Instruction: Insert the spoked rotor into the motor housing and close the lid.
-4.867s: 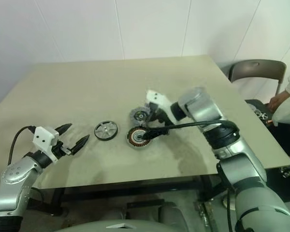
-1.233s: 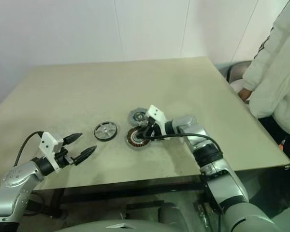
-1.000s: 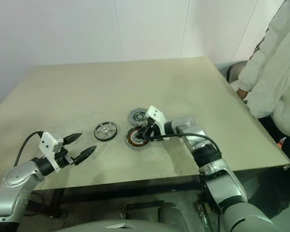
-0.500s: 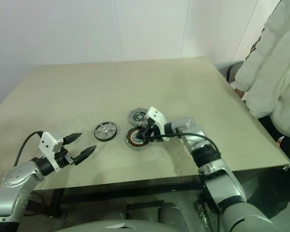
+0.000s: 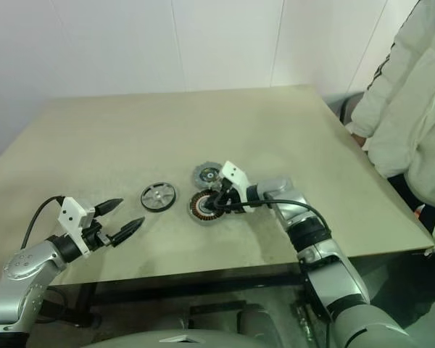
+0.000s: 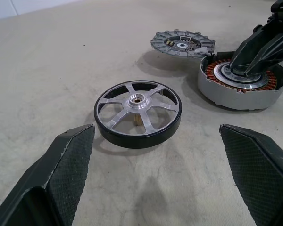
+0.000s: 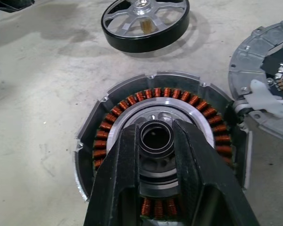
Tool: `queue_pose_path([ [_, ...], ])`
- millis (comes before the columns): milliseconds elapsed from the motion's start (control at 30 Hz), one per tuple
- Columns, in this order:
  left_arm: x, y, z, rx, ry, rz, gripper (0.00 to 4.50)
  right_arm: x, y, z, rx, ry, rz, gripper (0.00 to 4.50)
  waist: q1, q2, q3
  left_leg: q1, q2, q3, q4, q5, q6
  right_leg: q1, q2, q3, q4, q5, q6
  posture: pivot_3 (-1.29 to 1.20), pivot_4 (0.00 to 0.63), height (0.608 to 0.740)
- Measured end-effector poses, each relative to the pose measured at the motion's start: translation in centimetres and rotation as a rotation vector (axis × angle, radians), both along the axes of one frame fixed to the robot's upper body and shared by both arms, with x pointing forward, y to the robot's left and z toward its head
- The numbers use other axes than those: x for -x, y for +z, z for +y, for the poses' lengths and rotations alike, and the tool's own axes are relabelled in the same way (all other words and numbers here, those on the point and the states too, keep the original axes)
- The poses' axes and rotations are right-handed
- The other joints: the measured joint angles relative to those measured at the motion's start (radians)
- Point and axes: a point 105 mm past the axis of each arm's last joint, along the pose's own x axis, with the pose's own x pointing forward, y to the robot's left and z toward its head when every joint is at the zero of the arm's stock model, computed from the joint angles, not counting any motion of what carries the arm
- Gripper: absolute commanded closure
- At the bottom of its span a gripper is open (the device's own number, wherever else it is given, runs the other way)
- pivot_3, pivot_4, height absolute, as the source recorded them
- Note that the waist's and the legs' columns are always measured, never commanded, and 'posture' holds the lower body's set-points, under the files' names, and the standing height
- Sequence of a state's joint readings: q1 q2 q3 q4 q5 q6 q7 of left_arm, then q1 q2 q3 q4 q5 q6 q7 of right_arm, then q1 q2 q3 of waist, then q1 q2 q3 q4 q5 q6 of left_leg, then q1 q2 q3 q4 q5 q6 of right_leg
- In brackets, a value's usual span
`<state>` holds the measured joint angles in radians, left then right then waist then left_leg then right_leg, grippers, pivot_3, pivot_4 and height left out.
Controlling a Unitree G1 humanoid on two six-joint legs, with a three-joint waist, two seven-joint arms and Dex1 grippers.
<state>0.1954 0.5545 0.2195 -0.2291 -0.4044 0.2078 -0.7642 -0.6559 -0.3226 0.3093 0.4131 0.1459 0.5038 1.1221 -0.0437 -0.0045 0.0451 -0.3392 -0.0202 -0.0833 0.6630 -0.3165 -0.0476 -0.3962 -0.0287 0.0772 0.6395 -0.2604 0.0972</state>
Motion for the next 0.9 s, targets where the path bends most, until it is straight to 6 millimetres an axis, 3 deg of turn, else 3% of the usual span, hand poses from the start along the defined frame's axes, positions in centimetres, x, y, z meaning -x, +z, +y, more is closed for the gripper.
queue_pose_path([
  [67, 0.0, 0.0, 0.0, 0.000, 0.000, 0.000, 0.00, 0.1, 0.0, 0.0, -0.003, 0.002, 0.006, 3.85, 0.000, 0.000, 0.000, 0.000, 0.000, 0.000, 0.000, 0.000, 0.000, 0.000, 0.000, 0.000, 0.000, 0.000, 0.000, 0.00, 0.000, 0.740],
  [433, -0.1, 0.0, 0.0, 0.003, 0.004, -0.002, 0.00, 0.0, 0.3, 0.4, -0.015, 0.001, -0.011, 0.04, 0.000, 0.000, 0.000, 0.000, 0.000, 0.000, 0.000, 0.000, 0.000, 0.000, 0.000, 0.000, 0.000, 0.000, 0.000, 0.00, 0.000, 0.740],
  [567, -0.1, 0.0, 0.0, 0.003, 0.005, -0.003, 0.00, 0.1, 1.0, 0.6, -0.043, 0.015, -0.019, 0.01, 0.000, 0.000, 0.000, 0.000, 0.000, 0.000, 0.000, 0.000, 0.000, 0.000, 0.000, 0.000, 0.000, 0.000, 0.000, 0.00, 0.000, 0.740],
  [700, -0.1, 0.0, -0.1, 0.003, 0.004, -0.004, 0.00, 0.0, 3.3, 1.2, -0.100, 0.039, -0.049, 0.01, 0.000, 0.001, 0.000, 0.000, 0.000, 0.000, 0.000, 0.000, 0.000, 0.000, 0.000, 0.000, 0.000, 0.000, 0.000, 0.00, 0.000, 0.740],
  [800, -0.1, 0.0, -0.1, 0.003, 0.004, -0.004, 0.00, 0.2, 3.9, 1.0, -0.104, 0.053, -0.040, 0.49, 0.001, 0.001, 0.001, -0.001, 0.000, 0.000, 0.000, 0.000, 0.000, 0.000, 0.000, 0.000, -0.001, 0.000, 0.000, 0.00, 0.000, 0.740],
  [900, -0.1, 0.1, -0.1, 0.003, 0.003, -0.006, 0.00, 0.4, 4.0, 0.4, -0.083, 0.073, -0.039, 1.43, 0.001, 0.001, 0.001, -0.001, 0.000, 0.000, -0.001, 0.000, 0.000, 0.000, 0.000, -0.001, -0.002, 0.000, 0.000, 0.00, 0.000, 0.740],
])
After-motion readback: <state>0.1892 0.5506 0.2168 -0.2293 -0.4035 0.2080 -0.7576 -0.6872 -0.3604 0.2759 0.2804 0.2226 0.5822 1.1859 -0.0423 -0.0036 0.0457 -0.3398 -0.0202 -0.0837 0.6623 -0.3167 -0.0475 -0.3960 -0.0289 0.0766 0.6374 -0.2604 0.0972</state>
